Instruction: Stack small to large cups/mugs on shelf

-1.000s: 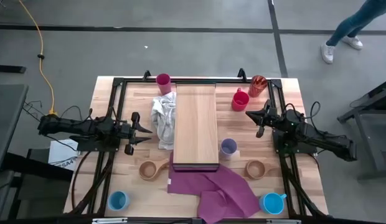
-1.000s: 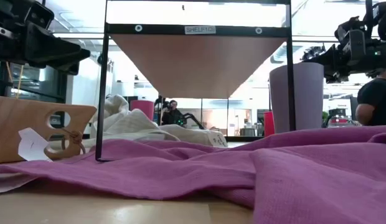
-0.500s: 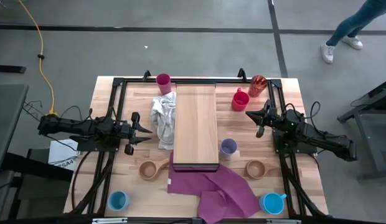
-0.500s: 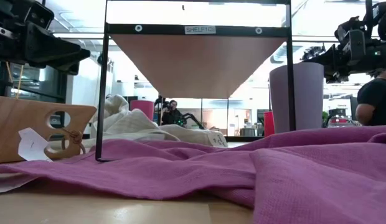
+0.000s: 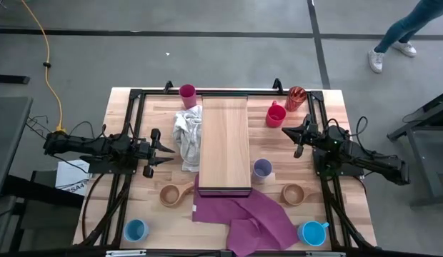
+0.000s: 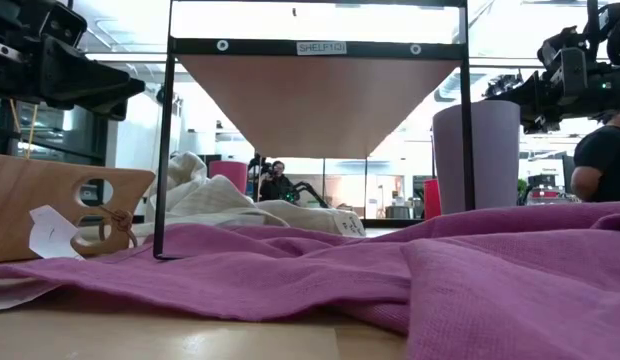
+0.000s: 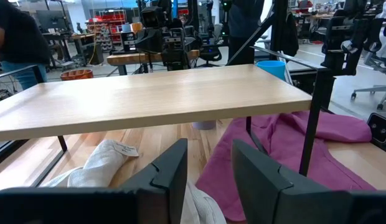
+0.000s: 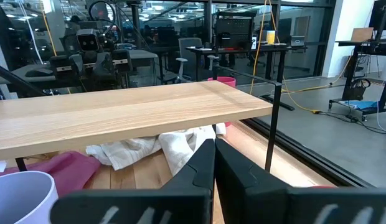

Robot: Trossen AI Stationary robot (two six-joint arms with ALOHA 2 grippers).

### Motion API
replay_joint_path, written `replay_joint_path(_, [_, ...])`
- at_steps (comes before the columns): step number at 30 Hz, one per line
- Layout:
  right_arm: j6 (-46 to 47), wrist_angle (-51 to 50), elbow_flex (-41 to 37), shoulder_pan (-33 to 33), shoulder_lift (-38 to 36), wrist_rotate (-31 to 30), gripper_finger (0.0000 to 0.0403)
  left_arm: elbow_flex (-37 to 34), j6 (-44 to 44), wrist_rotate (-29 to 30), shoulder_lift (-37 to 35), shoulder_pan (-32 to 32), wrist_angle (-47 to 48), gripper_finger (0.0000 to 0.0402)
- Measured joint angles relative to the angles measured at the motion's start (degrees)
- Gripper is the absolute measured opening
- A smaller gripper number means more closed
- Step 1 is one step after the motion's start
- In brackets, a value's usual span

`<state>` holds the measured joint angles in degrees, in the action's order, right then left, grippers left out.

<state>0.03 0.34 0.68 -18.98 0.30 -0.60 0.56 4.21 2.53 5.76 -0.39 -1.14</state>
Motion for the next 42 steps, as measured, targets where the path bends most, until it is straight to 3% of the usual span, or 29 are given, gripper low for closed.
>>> replay_joint_path(42, [2.4,0.2,0.0,0.0,0.0,0.2,0.0000,0.0,0.0,0.0,0.0,0.0,0.0,0.0111])
